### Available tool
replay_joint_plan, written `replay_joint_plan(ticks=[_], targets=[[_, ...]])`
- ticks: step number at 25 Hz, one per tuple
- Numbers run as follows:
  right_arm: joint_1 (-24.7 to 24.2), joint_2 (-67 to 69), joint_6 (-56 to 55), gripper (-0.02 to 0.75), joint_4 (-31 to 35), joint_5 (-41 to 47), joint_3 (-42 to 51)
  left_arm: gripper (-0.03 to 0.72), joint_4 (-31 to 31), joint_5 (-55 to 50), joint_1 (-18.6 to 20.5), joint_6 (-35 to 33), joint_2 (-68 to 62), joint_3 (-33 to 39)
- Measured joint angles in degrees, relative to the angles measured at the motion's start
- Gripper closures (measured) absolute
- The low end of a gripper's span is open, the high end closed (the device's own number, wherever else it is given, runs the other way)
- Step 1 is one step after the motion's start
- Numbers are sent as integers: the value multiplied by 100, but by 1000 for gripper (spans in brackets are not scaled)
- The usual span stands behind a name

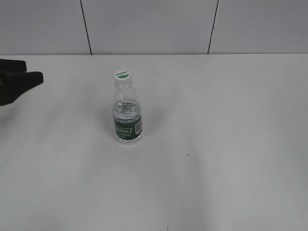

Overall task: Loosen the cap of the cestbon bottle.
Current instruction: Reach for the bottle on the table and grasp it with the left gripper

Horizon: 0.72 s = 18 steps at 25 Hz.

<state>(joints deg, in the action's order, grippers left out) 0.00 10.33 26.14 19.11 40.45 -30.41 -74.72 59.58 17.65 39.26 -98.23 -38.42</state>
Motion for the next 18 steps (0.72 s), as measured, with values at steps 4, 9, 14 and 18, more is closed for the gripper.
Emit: replay_joint_plan(ticks=[4, 9, 14, 18], targets=[[0, 19, 0, 265, 0, 0, 0, 225, -701, 286, -137, -91, -500, -354], [0, 19, 0, 265, 2, 0, 0, 225, -867, 399, -432, -407, -911, -460], [0, 19, 100, 265, -3, 0, 0, 161, -966, 390, -814, -598, -1152, -460], [0, 19, 141, 265, -3, 0, 0, 78, -912, 372, -1032, -751, -1364, -491]])
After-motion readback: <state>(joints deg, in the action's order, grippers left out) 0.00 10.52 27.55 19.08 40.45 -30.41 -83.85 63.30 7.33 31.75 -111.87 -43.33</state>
